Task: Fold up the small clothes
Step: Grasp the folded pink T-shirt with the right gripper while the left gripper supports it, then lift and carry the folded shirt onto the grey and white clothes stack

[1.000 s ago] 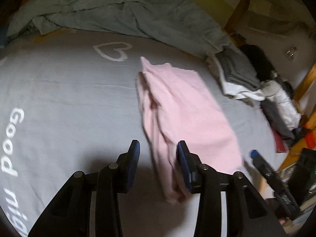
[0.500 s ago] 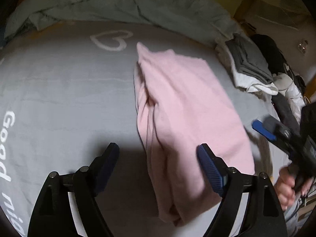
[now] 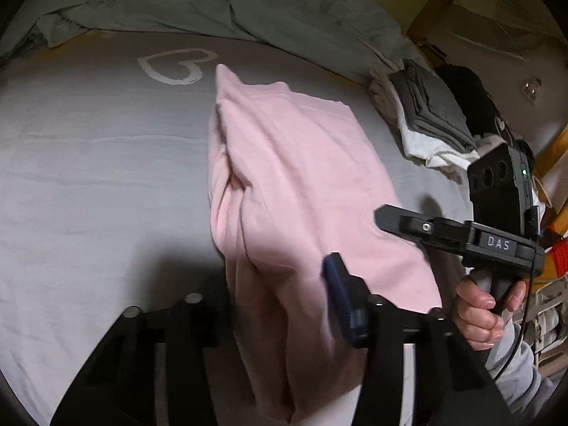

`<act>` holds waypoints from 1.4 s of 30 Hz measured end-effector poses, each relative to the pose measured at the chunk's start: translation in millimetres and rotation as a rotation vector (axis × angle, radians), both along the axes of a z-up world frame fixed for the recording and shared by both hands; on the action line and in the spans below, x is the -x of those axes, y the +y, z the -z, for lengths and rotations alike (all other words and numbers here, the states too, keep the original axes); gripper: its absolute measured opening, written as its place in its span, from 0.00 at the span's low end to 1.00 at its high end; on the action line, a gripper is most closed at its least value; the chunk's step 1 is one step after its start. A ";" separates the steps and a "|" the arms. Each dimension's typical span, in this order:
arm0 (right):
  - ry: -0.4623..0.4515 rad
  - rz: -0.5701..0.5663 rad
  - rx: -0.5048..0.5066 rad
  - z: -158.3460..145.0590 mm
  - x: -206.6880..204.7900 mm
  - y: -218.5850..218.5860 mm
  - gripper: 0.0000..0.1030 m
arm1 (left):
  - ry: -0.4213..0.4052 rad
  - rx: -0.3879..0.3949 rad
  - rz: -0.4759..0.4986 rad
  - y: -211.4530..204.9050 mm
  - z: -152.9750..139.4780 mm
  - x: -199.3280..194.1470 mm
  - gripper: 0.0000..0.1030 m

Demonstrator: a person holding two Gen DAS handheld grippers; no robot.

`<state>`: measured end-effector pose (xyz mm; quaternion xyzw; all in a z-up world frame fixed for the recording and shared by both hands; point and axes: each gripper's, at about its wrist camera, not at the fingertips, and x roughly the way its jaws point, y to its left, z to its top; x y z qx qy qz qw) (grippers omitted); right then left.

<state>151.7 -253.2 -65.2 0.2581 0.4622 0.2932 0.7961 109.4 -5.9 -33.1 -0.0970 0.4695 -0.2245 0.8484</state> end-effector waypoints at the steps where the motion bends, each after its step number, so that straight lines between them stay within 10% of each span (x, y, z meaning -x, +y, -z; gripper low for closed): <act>1: -0.004 0.002 0.007 0.7 -0.4 2.6 0.38 | -0.009 -0.013 0.000 -1.3 -2.6 1.6 0.33; 6: -0.019 -0.002 -0.039 1.3 -1.2 0.3 0.19 | -0.052 -0.044 0.002 -6.6 -19.1 8.0 0.17; 24: -0.247 0.028 -0.011 -67.9 40.0 -35.3 0.15 | -0.205 -0.085 0.078 -64.5 -77.7 22.2 0.15; 37: -0.533 0.372 0.041 -182.5 21.7 -183.6 0.15 | -0.510 0.072 0.252 -211.3 -164.8 -80.3 0.15; 42: -0.535 0.461 0.130 -202.6 -19.8 -237.9 0.15 | -0.466 0.074 0.281 -268.4 -152.5 -142.1 0.15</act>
